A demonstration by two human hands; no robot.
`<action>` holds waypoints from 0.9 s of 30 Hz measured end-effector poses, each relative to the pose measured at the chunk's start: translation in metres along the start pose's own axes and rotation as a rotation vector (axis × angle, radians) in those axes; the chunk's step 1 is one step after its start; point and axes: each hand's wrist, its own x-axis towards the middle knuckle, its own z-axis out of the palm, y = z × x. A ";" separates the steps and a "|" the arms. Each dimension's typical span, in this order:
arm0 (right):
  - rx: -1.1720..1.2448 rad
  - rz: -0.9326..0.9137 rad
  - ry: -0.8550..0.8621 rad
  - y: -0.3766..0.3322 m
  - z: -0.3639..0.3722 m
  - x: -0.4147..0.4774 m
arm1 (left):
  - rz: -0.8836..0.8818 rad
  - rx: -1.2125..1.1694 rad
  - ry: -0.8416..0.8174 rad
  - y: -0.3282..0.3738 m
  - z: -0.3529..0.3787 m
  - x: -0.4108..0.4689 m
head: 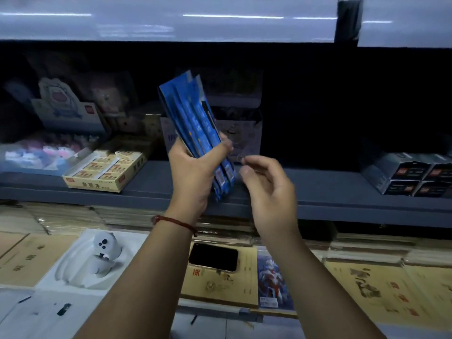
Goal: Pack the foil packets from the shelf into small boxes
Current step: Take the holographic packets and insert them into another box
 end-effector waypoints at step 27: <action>-0.366 -0.072 -0.222 0.005 0.032 0.047 | -0.167 0.135 -0.271 -0.045 0.007 0.014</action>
